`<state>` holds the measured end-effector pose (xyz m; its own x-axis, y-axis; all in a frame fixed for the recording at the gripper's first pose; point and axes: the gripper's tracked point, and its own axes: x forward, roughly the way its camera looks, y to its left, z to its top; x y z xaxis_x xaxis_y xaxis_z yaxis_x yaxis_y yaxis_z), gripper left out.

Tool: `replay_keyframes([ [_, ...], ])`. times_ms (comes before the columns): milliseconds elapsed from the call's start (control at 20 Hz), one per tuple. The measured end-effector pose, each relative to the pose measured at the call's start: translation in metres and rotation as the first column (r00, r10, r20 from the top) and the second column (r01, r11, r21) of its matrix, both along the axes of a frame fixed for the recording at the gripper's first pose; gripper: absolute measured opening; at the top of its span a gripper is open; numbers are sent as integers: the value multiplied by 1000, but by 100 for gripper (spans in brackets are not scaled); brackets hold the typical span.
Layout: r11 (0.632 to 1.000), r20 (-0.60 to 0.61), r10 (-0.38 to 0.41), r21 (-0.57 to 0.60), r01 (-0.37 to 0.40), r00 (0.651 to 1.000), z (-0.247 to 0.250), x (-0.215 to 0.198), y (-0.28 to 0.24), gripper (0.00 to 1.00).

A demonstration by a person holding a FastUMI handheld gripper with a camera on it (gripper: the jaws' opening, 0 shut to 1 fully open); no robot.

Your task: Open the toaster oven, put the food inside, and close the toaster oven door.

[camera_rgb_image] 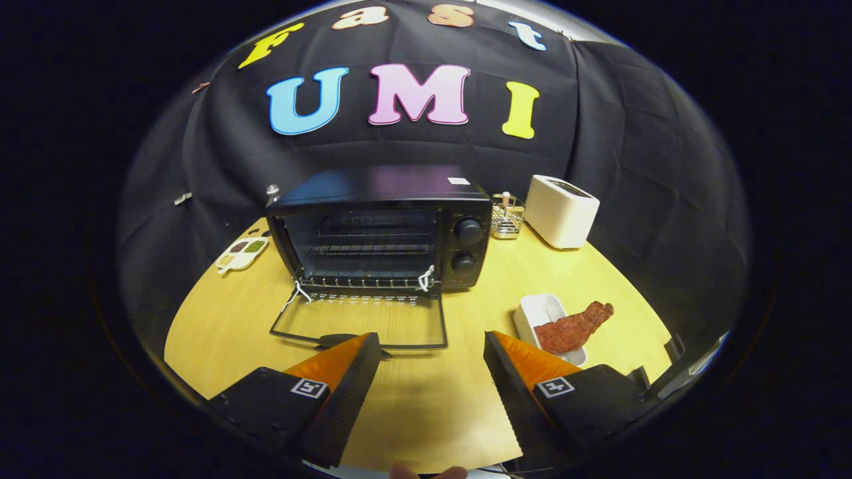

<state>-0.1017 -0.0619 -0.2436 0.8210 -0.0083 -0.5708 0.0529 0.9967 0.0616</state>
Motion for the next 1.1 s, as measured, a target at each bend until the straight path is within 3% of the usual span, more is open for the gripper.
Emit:
replay_keyframes([
  [300,984,-155,135,135,-115,979,7,-4,-85,100],
  [500,957,-212,172,269,-112,962,3,1,-136,99],
  [850,918,-333,218,390,-76,917,-31,18,-208,99],
  [950,918,-396,244,389,-79,885,-55,14,-218,99],
  [1100,886,-448,302,458,-74,841,-79,15,-214,99],
])
